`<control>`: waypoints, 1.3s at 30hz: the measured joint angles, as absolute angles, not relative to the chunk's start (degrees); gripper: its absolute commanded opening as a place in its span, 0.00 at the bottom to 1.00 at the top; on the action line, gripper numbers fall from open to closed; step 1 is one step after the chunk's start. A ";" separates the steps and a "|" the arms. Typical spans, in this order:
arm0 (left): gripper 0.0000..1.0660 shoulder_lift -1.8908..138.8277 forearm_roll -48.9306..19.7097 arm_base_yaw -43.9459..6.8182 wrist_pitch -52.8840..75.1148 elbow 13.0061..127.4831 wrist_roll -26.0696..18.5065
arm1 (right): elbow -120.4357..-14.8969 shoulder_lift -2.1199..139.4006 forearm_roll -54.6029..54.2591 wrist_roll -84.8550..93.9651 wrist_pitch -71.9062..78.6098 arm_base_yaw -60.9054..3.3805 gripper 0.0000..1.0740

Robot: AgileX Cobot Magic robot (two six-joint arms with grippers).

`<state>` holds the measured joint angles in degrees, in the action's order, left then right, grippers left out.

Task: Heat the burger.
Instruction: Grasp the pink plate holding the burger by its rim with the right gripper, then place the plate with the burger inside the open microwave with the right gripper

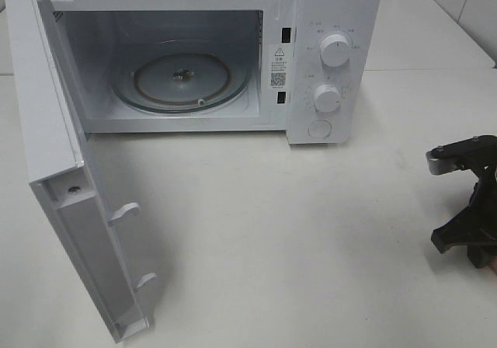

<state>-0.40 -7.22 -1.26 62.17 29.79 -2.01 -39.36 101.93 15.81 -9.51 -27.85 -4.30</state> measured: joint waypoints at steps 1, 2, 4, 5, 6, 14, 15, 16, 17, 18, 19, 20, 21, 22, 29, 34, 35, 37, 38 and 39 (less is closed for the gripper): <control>0.92 -0.40 -7.22 -1.26 62.17 29.79 -2.01 | -39.36 101.93 15.81 -9.51 -27.85 -4.30 0.11; 0.92 -0.40 -7.22 -1.26 62.17 29.79 -2.01 | -39.36 101.93 16.21 -9.63 -27.85 -4.30 0.06; 0.92 -0.40 -7.22 -1.26 62.17 29.79 -2.01 | -39.36 101.93 16.50 -10.03 -28.02 -4.30 0.00; 0.92 -0.40 -7.22 -1.26 62.17 29.79 -2.01 | -39.42 101.87 16.56 -10.37 -28.25 -4.30 0.00; 0.92 -0.40 -7.22 -1.26 62.17 29.79 -2.01 | -39.42 101.87 16.56 -10.37 -28.25 -4.30 0.00; 0.92 -0.40 -7.22 -1.26 62.17 29.79 -2.01 | -39.42 101.76 17.59 -12.09 -28.59 -5.33 0.00; 0.92 -0.40 -7.22 -1.26 62.17 29.79 -2.01 | -39.42 101.76 17.59 -12.09 -28.59 -5.33 0.00; 0.92 -0.40 -7.22 -1.26 62.17 29.79 -2.01 | -39.42 101.64 18.68 -13.18 -28.99 -6.42 0.00; 0.92 -0.40 -7.22 -1.26 62.17 29.79 -2.01 | -39.42 101.47 19.25 -14.04 -29.22 -6.93 0.00; 0.92 -0.40 -7.22 -1.26 62.17 29.79 -2.01 | -39.42 101.47 19.25 -14.04 -29.22 -6.93 0.00; 0.92 -0.40 -7.22 -1.26 62.17 29.79 -2.01 | -39.42 101.07 20.63 -15.53 -29.97 -8.02 0.00; 0.92 -0.40 -7.22 -1.26 62.17 29.79 -2.01 | -39.42 101.07 20.63 -15.53 -29.97 -8.02 0.00; 0.92 -0.40 -7.22 -1.26 62.17 29.79 -2.01 | -39.36 100.84 22.23 -17.70 -30.65 -9.17 0.00; 0.92 -0.40 -7.22 -1.26 62.17 29.79 -2.01 | -39.30 100.61 23.26 -18.96 -30.94 -9.74 0.00; 0.92 -0.40 -7.22 -1.26 62.17 29.79 -2.01 | -39.08 99.06 27.90 -25.10 -33.52 -13.12 0.00; 0.92 -0.40 -7.22 -1.26 62.17 29.79 -2.01 | -38.96 97.57 29.11 -27.33 -34.84 -15.64 0.00; 0.92 -0.40 -7.22 -1.26 62.17 29.79 -2.01 | -38.96 97.00 29.85 -28.07 -35.52 -16.56 0.00; 0.92 -0.40 -7.22 -1.26 62.17 29.79 -2.01 | -38.96 96.43 31.00 -29.11 -36.73 -17.30 0.00; 0.92 -0.40 -7.22 -1.26 62.17 29.79 -2.01 | -38.96 96.14 31.34 -29.39 -37.36 -17.76 0.00; 0.92 -0.40 -7.22 -1.26 62.17 29.79 -2.01 | -38.96 95.68 32.09 -30.14 -38.62 -18.74 0.00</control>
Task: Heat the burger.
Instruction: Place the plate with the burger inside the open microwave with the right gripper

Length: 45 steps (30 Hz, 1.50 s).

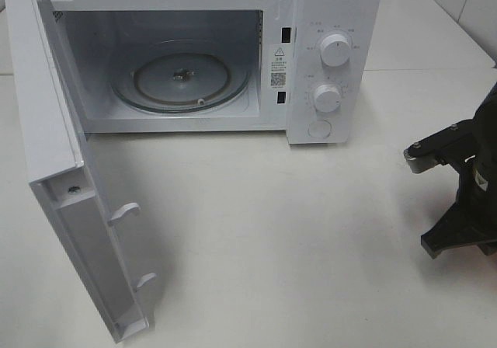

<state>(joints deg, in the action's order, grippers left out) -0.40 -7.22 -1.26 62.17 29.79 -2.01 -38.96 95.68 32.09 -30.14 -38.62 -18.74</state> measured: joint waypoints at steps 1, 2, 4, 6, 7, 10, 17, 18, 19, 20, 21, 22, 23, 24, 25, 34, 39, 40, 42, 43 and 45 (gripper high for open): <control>0.92 -0.40 -7.22 -1.26 62.17 29.79 -2.01 | -38.96 95.68 32.09 -30.14 -38.62 -18.74 0.00; 0.92 -0.40 -7.22 -1.26 62.17 29.79 -2.01 | -38.96 95.51 32.37 -30.60 -39.25 -19.31 0.00; 0.92 -0.40 -7.22 -1.26 62.17 29.79 -2.01 | -38.96 95.00 32.66 -31.05 -39.94 -20.40 0.00; 0.92 -0.40 -7.22 -1.26 62.17 29.79 -2.01 | -38.90 94.19 33.23 -31.86 -40.57 -21.54 0.00; 0.92 -0.40 -7.22 -1.26 62.17 29.79 -2.01 | -38.90 93.74 33.52 -31.91 -40.91 -22.00 0.00; 0.92 -0.40 -7.22 -1.26 62.17 29.79 -2.01 | -38.90 92.36 33.98 -31.97 -42.28 -23.38 0.00; 0.92 -0.40 -7.22 -1.26 62.17 29.79 -2.01 | -38.10 90.07 34.21 -32.09 -44.00 -26.13 0.00; 0.92 -0.40 -7.22 -1.26 62.17 29.79 -2.01 | -37.01 89.15 34.21 -32.09 -44.06 -27.22 0.00; 0.92 -0.40 -7.22 -1.26 62.17 29.79 -2.01 | -36.04 88.12 34.03 -32.31 -44.06 -28.59 0.00; 0.92 -0.40 -7.22 -1.26 62.17 29.79 -2.01 | -36.04 88.12 34.03 -32.31 -44.06 -28.59 0.00; 0.92 -0.40 -7.22 -1.26 62.17 29.79 -2.01 | -35.47 87.49 33.98 -32.49 -44.12 -29.28 0.00; 0.92 -0.40 -7.22 -1.26 62.17 29.79 -2.01 | -34.55 86.23 33.92 -33.23 -44.23 -30.71 0.00; 0.92 -0.40 -7.22 -1.26 62.17 29.79 -2.01 | -34.55 86.23 33.92 -33.23 -44.23 -30.71 0.00; 0.92 -0.40 -7.22 -1.26 62.17 29.79 -2.01 | -33.75 84.91 33.86 -33.46 -44.98 -32.26 0.00; 0.92 -0.40 -7.22 -1.26 62.17 29.79 -2.01 | -33.75 84.91 33.86 -33.46 -44.98 -32.26 0.00; 0.92 -0.40 -7.22 -1.26 62.17 29.79 -2.01 | -33.46 81.53 33.80 -33.52 -49.33 -40.97 0.00; 0.92 -0.40 -7.22 -1.26 62.17 29.79 -2.01 | -33.40 81.53 33.80 -33.52 -50.19 -44.86 0.00; 0.92 -0.40 -7.22 -1.26 62.17 29.79 -2.01 | -33.40 81.53 33.80 -33.52 -50.42 -47.04 0.00; 0.92 -0.40 -7.22 -1.26 62.17 29.79 -2.01 | -33.40 81.53 33.80 -33.52 -50.42 -48.99 0.00; 0.92 -0.40 -7.22 -1.26 62.17 29.79 -2.01 | -33.40 81.53 33.80 -33.52 -50.42 -50.02 0.00; 0.92 -0.40 -7.22 -1.26 62.17 29.79 -2.01 | -33.40 81.53 33.80 -33.46 -50.42 -52.02 0.00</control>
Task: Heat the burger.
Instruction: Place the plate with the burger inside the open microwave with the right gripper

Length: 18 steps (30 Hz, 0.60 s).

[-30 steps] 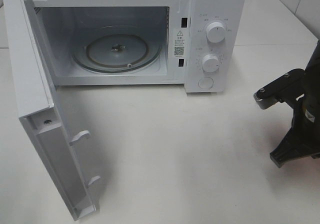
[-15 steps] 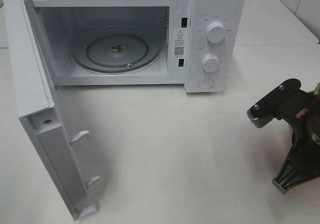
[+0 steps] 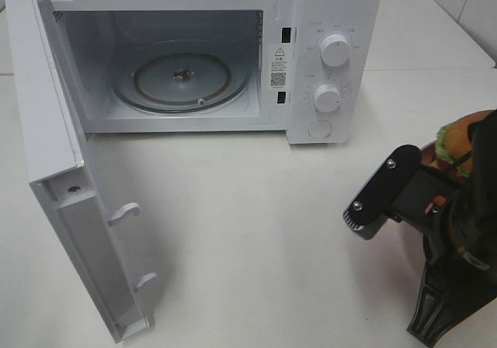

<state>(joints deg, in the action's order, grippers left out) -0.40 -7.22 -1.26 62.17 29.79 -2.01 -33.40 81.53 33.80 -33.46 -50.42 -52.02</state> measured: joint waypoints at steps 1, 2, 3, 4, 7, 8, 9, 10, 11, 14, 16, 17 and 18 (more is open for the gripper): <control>0.92 -0.40 -7.22 -1.26 62.17 29.79 -2.01 | -33.40 81.53 33.80 -33.46 -50.42 -52.77 0.00; 0.92 -0.40 -7.22 -1.26 62.17 29.79 -2.01 | -33.40 81.53 33.80 -33.46 -50.42 -52.77 0.00; 0.92 -0.40 -7.22 -1.26 62.17 29.79 -2.01 | -33.35 81.53 33.80 -33.40 -50.42 -54.60 0.00; 0.92 -0.40 -7.22 -1.26 62.17 29.79 -2.01 | -33.35 81.53 33.80 -33.35 -50.48 -55.69 0.00; 0.92 -0.40 -7.22 -1.26 62.17 29.79 -2.01 | -33.35 81.53 33.75 -33.29 -50.48 -57.81 0.00; 0.92 -0.40 -7.22 -1.26 62.17 29.79 -2.01 | -33.35 81.53 33.75 -33.00 -50.53 -59.64 0.00; 0.92 -0.40 -7.22 -1.26 62.17 29.79 -2.01 | -33.35 81.53 33.75 -32.77 -50.59 -60.62 0.00; 0.92 -0.40 -7.22 -1.26 62.17 29.79 -2.01 | -33.35 81.53 33.75 -32.77 -50.59 -60.62 0.00; 0.92 -0.40 -7.22 -1.26 62.17 29.79 -2.01 | -33.35 81.53 33.75 -32.14 -50.99 -62.28 0.00; 0.92 -0.40 -7.22 -1.26 62.17 29.79 -2.01 | -33.35 81.53 33.75 -31.80 -51.45 -64.57 0.00; 0.92 -0.40 -7.22 -1.26 62.17 29.79 -2.01 | -33.35 81.53 33.75 -31.74 -51.51 -65.37 0.00; 0.92 -0.40 -7.22 -1.26 62.17 29.79 -2.01 | -33.35 81.53 33.75 -31.46 -51.51 -66.92 0.00; 0.92 -0.40 -7.22 -1.26 62.17 29.79 -2.01 | -33.35 81.53 33.75 -31.11 -51.51 -67.49 0.00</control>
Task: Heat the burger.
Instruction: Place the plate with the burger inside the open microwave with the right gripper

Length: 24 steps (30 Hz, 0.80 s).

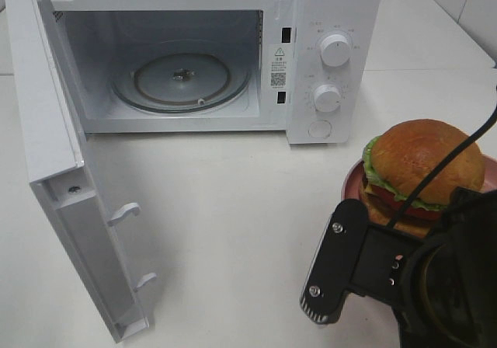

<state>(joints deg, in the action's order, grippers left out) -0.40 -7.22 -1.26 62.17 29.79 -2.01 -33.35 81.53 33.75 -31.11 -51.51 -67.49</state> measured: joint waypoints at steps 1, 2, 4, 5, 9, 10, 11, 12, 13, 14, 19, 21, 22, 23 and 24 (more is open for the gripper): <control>0.92 -0.40 -7.22 -1.26 62.17 29.79 -2.01 | -33.35 81.53 33.75 -31.11 -51.51 -67.49 0.00; 0.92 -0.40 -7.22 -1.26 62.17 29.79 -2.01 | -33.35 81.53 33.75 -30.19 -51.51 -68.98 0.01; 0.92 -0.40 -7.22 -1.26 62.17 29.79 -2.01 | -33.35 81.53 33.75 -29.22 -51.51 -70.24 0.01; 0.92 -0.40 -7.22 -1.26 62.17 29.79 -2.01 | -33.35 81.53 33.75 -28.88 -51.51 -70.87 0.01; 0.92 -0.40 -7.22 -1.26 62.17 29.79 -2.01 | -33.35 81.53 33.75 -27.33 -51.51 -72.14 0.01; 0.92 -0.40 -7.22 -1.26 62.17 29.79 -2.01 | -33.35 81.53 33.75 -26.30 -51.34 -72.59 0.01; 0.92 -0.40 -7.22 -1.26 62.17 29.79 -2.01 | -33.35 81.53 33.75 -26.30 -51.34 -72.59 0.01; 0.92 -0.40 -7.22 -1.26 62.17 29.79 -2.01 | -33.35 81.53 33.75 -25.27 -50.99 -72.77 0.01; 0.92 -0.40 -7.22 -1.26 62.17 29.79 -2.01 | -33.35 81.53 33.80 -24.41 -50.76 -72.82 0.01; 0.92 -0.40 -7.22 -1.26 62.17 29.79 -2.01 | -33.35 81.53 33.80 -24.41 -50.76 -72.82 0.01; 0.92 -0.40 -7.22 -1.26 62.17 29.79 -2.01 | -33.29 81.53 35.92 -19.19 -46.18 -72.82 0.01; 0.92 -0.40 -7.22 -1.26 62.17 29.79 -2.01 | -33.29 81.53 36.90 -18.62 -45.66 -72.88 0.01; 0.92 -0.40 -7.22 -1.26 62.17 29.79 -2.01 | -33.29 81.53 36.90 -18.62 -45.66 -72.88 0.01; 0.92 -0.40 -7.22 -1.26 62.17 29.79 -2.01 | -33.29 81.53 38.62 -18.16 -44.92 -72.88 0.01; 0.92 -0.40 -7.22 -1.26 62.17 29.79 -2.01 | -33.29 81.53 40.28 -17.93 -44.46 -72.94 0.01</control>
